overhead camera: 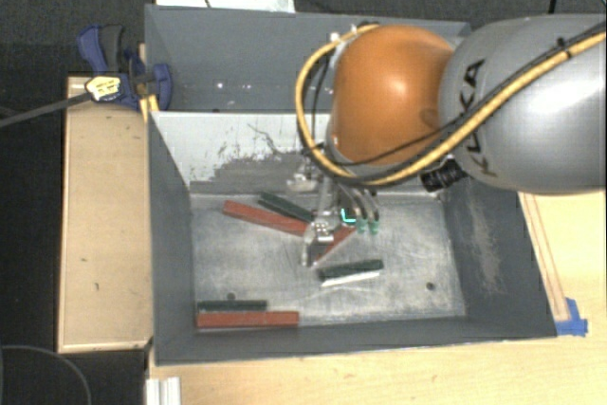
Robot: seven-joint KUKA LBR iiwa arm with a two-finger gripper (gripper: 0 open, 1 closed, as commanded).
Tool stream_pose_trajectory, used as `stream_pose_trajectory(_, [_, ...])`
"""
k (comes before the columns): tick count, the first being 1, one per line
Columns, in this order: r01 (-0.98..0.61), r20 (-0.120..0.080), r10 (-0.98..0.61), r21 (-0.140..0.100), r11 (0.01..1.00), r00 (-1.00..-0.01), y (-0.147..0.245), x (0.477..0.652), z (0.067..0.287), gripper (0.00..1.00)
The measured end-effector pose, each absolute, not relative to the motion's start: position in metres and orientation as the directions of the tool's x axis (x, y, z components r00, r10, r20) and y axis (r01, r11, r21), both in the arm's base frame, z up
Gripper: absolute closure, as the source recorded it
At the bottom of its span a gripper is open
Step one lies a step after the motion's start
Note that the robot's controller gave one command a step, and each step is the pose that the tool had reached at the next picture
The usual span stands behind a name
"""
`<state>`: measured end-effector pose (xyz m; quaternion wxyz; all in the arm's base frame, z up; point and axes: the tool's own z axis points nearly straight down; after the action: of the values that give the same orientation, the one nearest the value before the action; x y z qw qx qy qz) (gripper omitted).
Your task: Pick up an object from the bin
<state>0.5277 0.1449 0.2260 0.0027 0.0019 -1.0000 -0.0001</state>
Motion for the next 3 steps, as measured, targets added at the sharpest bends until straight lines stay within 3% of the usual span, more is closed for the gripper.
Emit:
stream_pose_trajectory(1, [0.000, -0.002, 0.000, 0.001, 1.000, -1.000, 0.144, 0.529, 0.230, 0.00])
stream_pose_trajectory(2, [-0.050, -0.010, -0.050, 0.002, 0.999, -0.999, 0.139, 0.539, 0.182, 0.00])
stream_pose_trajectory(3, [-0.104, 0.002, -0.104, 0.001, 0.995, -0.995, 0.113, 0.537, 0.148, 0.00])
